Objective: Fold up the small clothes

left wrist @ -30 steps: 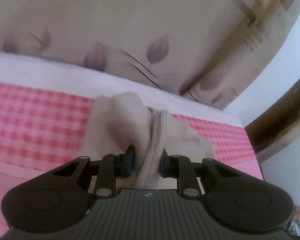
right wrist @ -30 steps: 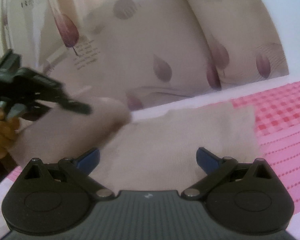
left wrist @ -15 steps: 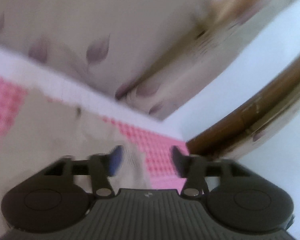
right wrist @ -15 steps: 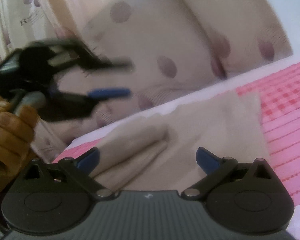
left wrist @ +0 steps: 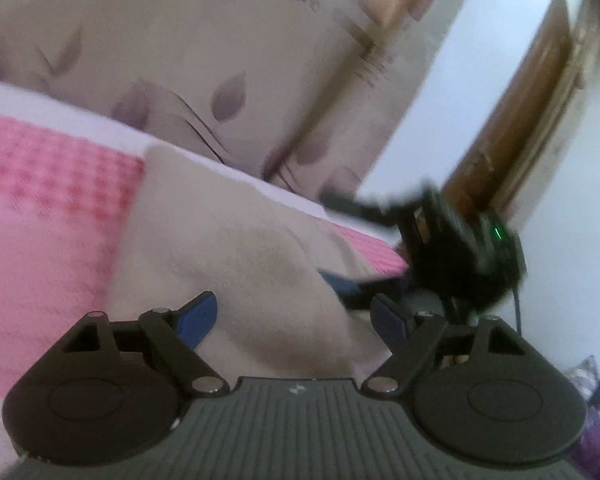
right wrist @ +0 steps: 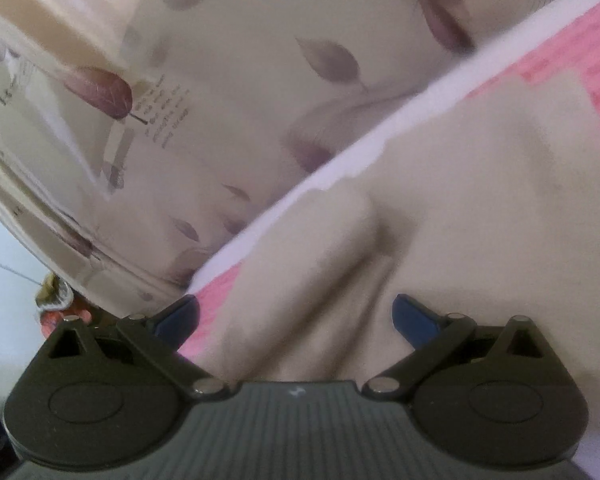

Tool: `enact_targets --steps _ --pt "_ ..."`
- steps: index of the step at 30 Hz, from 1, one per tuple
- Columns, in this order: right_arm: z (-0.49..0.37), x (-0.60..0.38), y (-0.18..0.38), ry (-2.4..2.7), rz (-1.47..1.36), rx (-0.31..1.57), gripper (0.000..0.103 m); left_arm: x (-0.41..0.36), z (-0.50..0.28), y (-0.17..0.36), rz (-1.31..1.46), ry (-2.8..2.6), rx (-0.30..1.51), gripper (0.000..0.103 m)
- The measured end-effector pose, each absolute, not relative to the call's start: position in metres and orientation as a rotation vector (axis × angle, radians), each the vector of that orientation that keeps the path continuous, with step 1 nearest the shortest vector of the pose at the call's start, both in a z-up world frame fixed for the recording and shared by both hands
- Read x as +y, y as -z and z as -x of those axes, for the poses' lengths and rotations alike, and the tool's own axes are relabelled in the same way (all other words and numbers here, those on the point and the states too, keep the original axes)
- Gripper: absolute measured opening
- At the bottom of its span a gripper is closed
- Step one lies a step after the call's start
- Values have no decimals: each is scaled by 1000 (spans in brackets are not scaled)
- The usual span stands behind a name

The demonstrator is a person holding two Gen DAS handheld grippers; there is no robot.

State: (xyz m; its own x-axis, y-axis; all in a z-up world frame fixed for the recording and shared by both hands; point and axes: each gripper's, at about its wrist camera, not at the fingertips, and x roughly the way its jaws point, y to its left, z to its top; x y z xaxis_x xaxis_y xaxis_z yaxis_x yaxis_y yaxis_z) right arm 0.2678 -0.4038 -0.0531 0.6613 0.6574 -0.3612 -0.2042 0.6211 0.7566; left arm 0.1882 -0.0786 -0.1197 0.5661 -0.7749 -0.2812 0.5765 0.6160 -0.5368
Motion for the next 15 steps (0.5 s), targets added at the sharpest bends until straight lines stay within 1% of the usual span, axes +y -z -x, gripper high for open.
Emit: enact_targets --steps 2,4,6,8,9,10,11,12,15 --pt "-274 -392 52 -553 -740 697 103 -92 -188 121 365 831 510 83" --pt "-280 -377 49 -551 -672 713 103 -100 -182 118 308 890 490 92" --pt "-285 -364 44 -556 -630 716 103 -108 -175 118 230 898 484 93" --pt "-292 -351 41 -538 -577 729 101 -107 -173 118 233 890 471 92" --pt "-293 -348 40 -520 -544 737 96 -103 -176 119 267 904 476 93" --pt "-295 -346 42 -495 -514 748 77 -98 -178 120 305 915 472 93" --pt "-297 -344 44 -479 -488 769 54 -89 -178 122 344 910 461 93" --pt "-298 -345 46 -493 -480 769 53 -81 -178 123 388 898 453 94" --pt "-296 -349 38 -498 -448 730 42 -58 -182 127 539 827 431 98"
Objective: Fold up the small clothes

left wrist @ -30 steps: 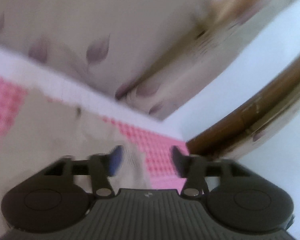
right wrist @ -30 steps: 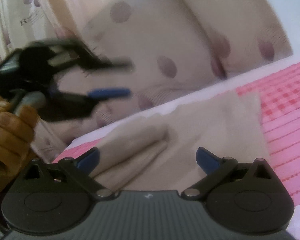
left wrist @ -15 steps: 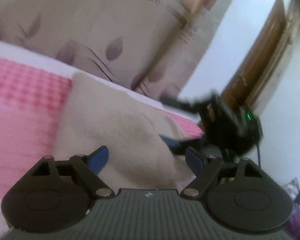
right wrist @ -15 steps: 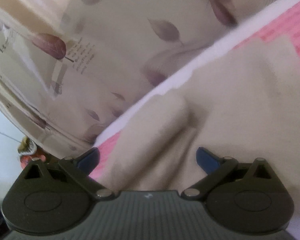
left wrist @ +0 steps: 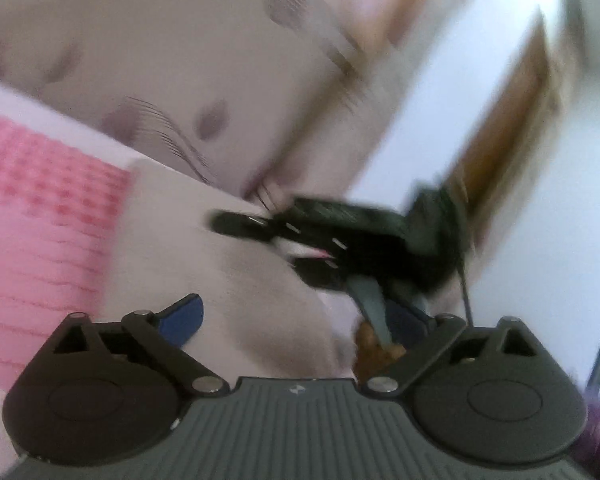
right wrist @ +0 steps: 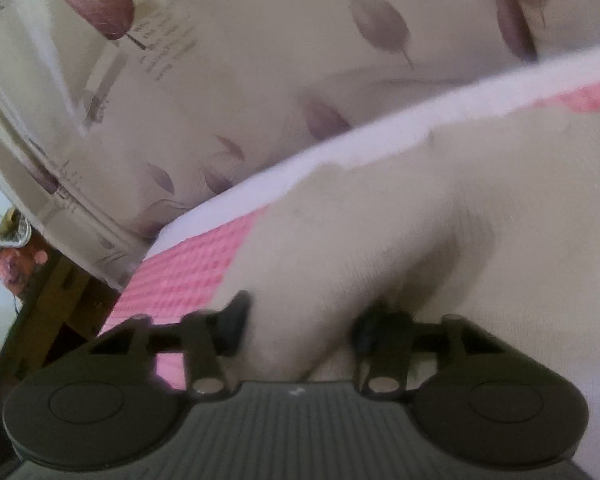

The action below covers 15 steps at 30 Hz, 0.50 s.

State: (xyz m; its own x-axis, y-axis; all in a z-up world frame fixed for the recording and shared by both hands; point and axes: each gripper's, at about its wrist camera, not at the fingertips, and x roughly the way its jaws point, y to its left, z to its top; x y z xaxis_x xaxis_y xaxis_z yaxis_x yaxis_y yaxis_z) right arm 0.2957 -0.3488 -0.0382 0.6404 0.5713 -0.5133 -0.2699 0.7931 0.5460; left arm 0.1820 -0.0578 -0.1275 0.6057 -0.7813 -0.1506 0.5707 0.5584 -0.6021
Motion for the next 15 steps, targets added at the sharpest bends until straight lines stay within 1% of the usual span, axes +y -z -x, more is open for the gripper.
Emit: enact_targets --steps 1,2,4,7,12,14,15 --pt "-294 -350 34 -495 -438 708 36 -51 -184 129 582 800 426 98" --pt "-295 -347 28 -488 -412 683 32 -44 -186 131 625 772 421 99" --pt "-296 -348 19 -462 -367 652 29 -36 -191 132 683 731 419 102" --pt "-299 -358 9 -441 -334 640 28 -29 -193 136 724 702 443 102" --pt "-300 -396 -5 -373 -324 607 26 -38 -198 138 679 710 449 103" --pt "-302 -418 -8 -327 -314 605 23 -41 -198 136 651 723 453 103" --pt "-301 -429 -9 -307 -310 605 23 -44 -198 136 638 726 455 103"
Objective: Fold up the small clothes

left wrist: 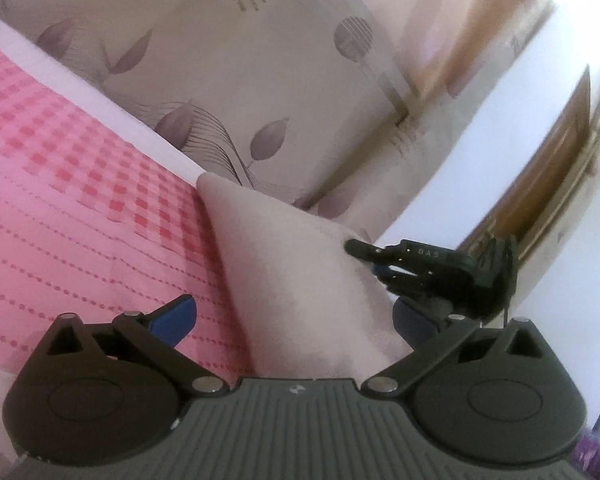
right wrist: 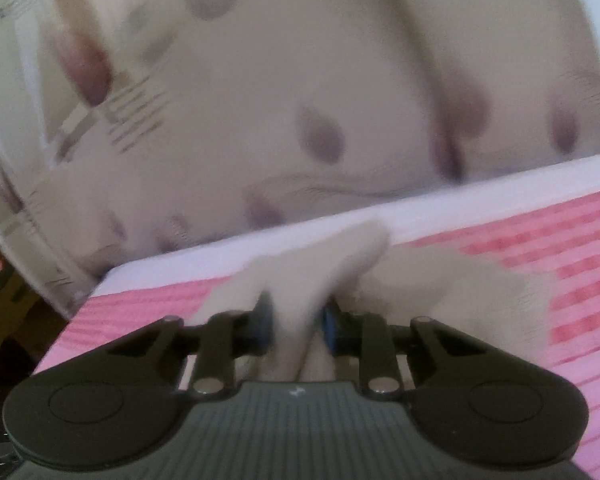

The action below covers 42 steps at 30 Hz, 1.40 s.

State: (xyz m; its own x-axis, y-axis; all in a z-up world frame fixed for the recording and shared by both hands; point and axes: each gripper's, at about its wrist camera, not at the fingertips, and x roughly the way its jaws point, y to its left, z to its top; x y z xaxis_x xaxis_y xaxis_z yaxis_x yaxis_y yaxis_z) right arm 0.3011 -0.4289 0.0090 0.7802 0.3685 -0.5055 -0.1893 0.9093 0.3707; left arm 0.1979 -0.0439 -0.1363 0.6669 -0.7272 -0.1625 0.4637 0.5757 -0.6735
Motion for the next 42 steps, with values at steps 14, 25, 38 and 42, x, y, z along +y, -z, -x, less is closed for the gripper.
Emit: enact_targets --steps 14,25,38,42 --pt "-283 -469 17 -430 -554 692 86 -45 -200 144 644 723 481 103" --pt "-296 -390 38 -395 -282 718 34 -46 -201 145 658 714 503 103" --pt "-279 -456 -7 -172 -36 592 22 -45 -199 144 658 686 498 103" --pt "-283 -481 23 -191 -138 662 22 -45 -199 144 654 686 499 103"
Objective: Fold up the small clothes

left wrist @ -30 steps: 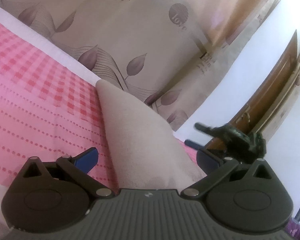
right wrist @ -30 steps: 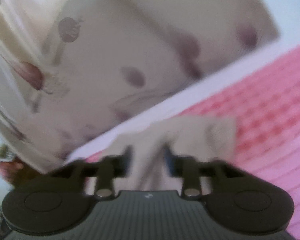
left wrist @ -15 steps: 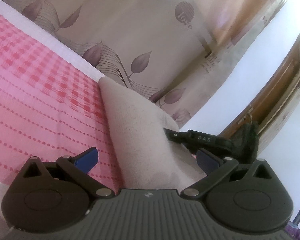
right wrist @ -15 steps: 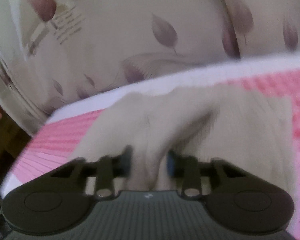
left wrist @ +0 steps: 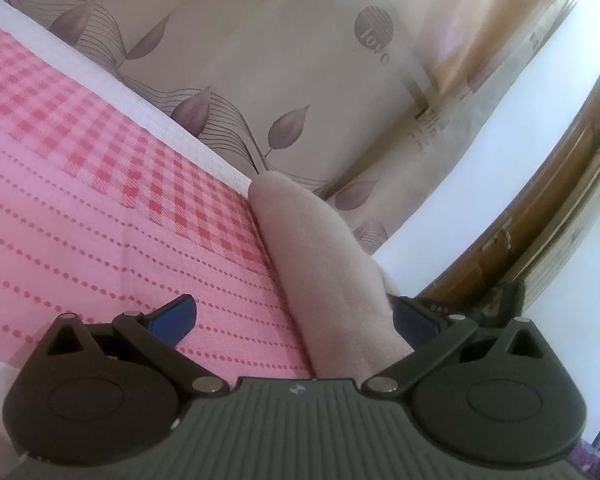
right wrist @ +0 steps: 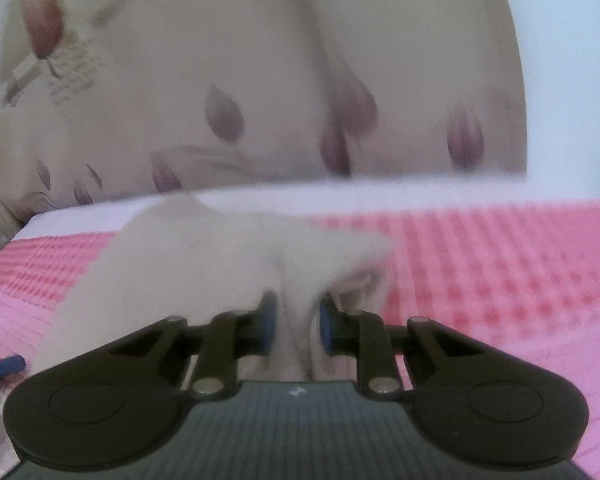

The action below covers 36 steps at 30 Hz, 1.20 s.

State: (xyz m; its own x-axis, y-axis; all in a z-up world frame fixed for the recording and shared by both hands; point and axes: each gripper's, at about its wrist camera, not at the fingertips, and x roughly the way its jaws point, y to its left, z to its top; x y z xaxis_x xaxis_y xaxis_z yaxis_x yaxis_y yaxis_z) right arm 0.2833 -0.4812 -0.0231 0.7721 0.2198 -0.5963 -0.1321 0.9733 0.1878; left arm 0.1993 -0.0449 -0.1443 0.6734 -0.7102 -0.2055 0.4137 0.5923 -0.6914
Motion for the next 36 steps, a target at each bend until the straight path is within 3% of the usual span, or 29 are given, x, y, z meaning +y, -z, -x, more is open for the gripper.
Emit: enact_targets --steps 10,17,22,27,30,32,36 --pt "-257 -531 13 -158 -437 543 40 -54 -194 135 571 693 484 103" --pt "-264 -506 -23 -318 -321 489 40 -96 -170 110 442 894 452 103" --pt "-336 -468 9 -251 -171 748 37 -116 -159 104 368 962 478 103" --pt "-310 -487 8 -323 -416 596 42 -140 -145 105 184 878 457 103" --pt "-269 -493 8 -307 -407 502 61 -157 -152 112 116 760 480 103" --pt "-255 -494 17 -316 -384 492 79 -171 -160 116 65 698 516 103" --pt "-249 -502 36 -279 -369 578 80 -189 -176 117 -26 541 533 103"
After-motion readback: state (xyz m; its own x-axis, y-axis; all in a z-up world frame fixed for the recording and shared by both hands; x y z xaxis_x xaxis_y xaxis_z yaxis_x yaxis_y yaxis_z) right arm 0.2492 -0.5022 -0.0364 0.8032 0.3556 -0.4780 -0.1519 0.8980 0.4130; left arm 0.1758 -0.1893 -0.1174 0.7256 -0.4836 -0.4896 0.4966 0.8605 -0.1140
